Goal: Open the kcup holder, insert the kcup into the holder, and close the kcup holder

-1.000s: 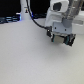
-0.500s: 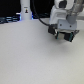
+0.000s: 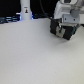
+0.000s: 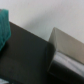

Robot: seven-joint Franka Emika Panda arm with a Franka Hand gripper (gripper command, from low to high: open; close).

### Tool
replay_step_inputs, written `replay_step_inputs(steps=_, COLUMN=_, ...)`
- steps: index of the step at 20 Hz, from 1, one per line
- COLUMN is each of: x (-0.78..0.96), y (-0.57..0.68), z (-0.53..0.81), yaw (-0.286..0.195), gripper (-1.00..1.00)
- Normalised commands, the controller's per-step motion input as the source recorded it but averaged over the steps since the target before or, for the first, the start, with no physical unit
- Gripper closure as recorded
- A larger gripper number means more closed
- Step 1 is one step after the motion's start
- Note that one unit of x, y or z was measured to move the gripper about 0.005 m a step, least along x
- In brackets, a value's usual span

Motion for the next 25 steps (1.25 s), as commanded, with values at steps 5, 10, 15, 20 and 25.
replay_step_inputs(steps=5, x=-0.93, y=0.55, z=-0.01, yaw=0.012, gripper=-1.00)
replay_step_inputs(steps=10, x=-0.95, y=0.57, z=0.00, yaw=0.004, gripper=-1.00)
replay_step_inputs(steps=15, x=0.03, y=0.33, z=0.99, yaw=-0.019, gripper=-1.00)
replay_step_inputs(steps=20, x=0.09, y=0.09, z=0.56, yaw=-0.033, gripper=-1.00)
replay_step_inputs(steps=25, x=0.03, y=0.00, z=0.01, yaw=-0.001, gripper=-1.00)
